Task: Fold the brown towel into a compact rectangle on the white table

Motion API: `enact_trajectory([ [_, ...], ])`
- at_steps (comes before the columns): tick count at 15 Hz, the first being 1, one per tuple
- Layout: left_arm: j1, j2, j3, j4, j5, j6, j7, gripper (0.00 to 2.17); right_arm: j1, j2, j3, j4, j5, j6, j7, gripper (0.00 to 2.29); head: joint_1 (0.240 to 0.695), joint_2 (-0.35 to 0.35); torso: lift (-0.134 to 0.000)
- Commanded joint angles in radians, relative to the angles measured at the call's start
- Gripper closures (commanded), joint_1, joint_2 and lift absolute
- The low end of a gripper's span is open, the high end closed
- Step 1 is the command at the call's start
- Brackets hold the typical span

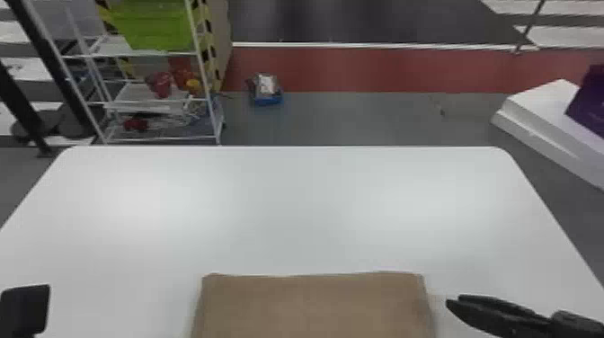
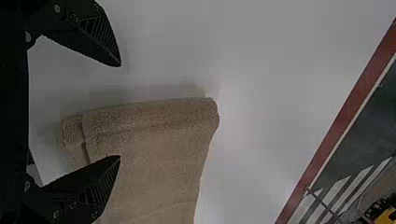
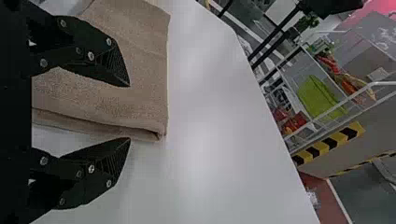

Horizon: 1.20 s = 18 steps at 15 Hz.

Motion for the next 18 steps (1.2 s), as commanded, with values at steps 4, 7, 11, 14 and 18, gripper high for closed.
enact_trajectory([
  [4, 0.008, -0.002, -0.084, 0.018, -0.02, -0.042, 0.021, 0.3, -0.002, 0.0, -0.063, -0.003, -0.027, 0.0, 0.017, 0.09, 0.695, -0.12, -0.124],
  [7, 0.009, 0.0, -0.156, 0.025, -0.089, -0.091, 0.049, 0.3, 0.001, 0.014, -0.079, -0.005, -0.027, -0.009, 0.031, 0.09, 0.695, -0.149, -0.124],
  [11, 0.006, 0.0, -0.167, 0.048, -0.114, -0.14, 0.061, 0.6, 0.004, 0.017, -0.103, -0.003, -0.029, -0.018, 0.049, 0.09, 0.695, -0.167, -0.124],
  [14, 0.005, 0.001, -0.153, 0.04, -0.108, -0.14, 0.056, 0.59, 0.001, 0.017, -0.106, 0.003, -0.016, -0.009, 0.042, 0.09, 0.695, -0.172, -0.124],
  [18, -0.003, 0.0, -0.112, 0.031, -0.103, -0.144, 0.044, 0.37, -0.027, 0.016, -0.047, 0.053, 0.016, -0.012, 0.034, 0.09, 0.695, -0.172, -0.124],
])
